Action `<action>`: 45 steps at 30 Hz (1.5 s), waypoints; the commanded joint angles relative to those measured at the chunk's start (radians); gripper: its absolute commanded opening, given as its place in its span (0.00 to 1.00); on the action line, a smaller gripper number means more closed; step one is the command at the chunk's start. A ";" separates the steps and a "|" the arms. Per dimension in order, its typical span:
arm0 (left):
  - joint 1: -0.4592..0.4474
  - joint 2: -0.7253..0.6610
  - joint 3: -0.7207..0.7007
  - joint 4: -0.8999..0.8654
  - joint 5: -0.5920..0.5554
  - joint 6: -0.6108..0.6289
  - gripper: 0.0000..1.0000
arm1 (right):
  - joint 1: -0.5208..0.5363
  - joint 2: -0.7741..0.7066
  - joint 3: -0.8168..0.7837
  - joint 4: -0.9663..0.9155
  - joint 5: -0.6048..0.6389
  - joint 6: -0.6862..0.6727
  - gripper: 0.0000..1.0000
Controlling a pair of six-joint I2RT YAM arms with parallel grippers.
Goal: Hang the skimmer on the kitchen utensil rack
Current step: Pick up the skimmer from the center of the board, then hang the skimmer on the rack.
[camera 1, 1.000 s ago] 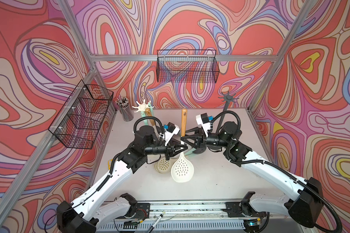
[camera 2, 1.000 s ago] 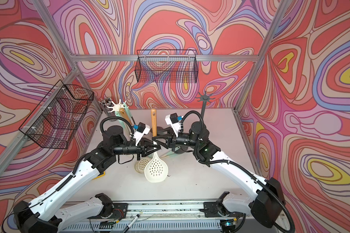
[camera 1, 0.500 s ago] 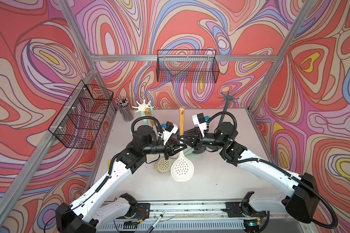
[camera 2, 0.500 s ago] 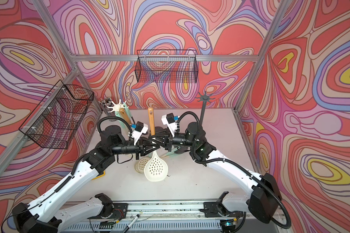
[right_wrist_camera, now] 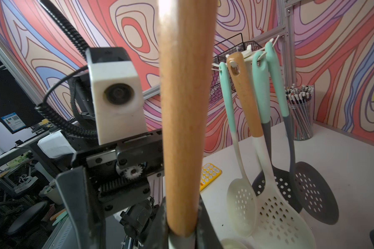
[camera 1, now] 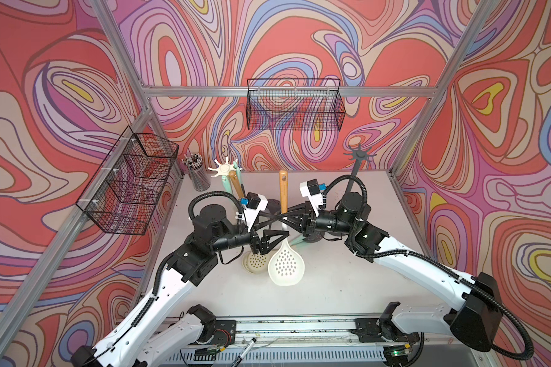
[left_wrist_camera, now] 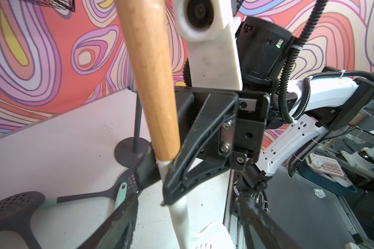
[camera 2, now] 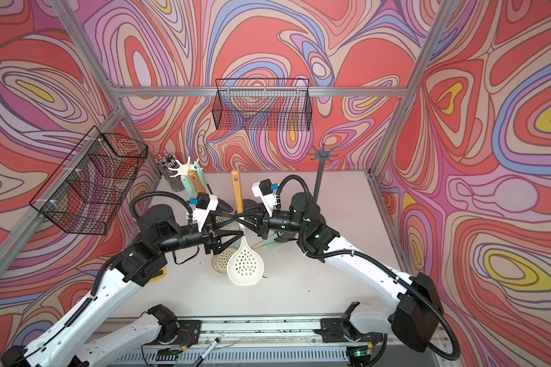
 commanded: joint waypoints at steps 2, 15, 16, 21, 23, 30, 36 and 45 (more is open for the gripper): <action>0.004 -0.038 0.016 -0.173 -0.148 0.025 0.86 | 0.004 -0.056 -0.009 -0.049 0.096 -0.043 0.04; 0.005 -0.179 0.133 -0.598 -0.526 -0.037 0.96 | 0.024 -0.099 -0.068 -0.151 0.248 -0.066 0.04; 0.006 -0.188 0.145 -0.631 -0.550 -0.046 0.96 | 0.039 -0.097 -0.068 -0.156 0.266 -0.068 0.05; 0.005 -0.210 0.201 -0.784 -0.667 -0.103 0.97 | 0.125 -0.082 -0.060 -0.189 0.406 -0.085 0.05; 0.005 -0.226 0.216 -0.822 -0.705 -0.128 0.97 | 0.157 -0.076 -0.061 -0.183 0.466 -0.075 0.04; 0.005 -0.267 0.225 -0.894 -0.901 -0.183 0.98 | 0.273 -0.019 -0.036 -0.131 0.698 -0.029 0.04; 0.006 -0.257 0.207 -0.915 -1.145 -0.225 0.99 | 0.355 0.099 0.035 -0.067 0.831 0.024 0.03; 0.015 -0.180 0.170 -0.893 -1.388 -0.225 1.00 | 0.487 0.291 0.185 -0.029 1.015 0.017 0.02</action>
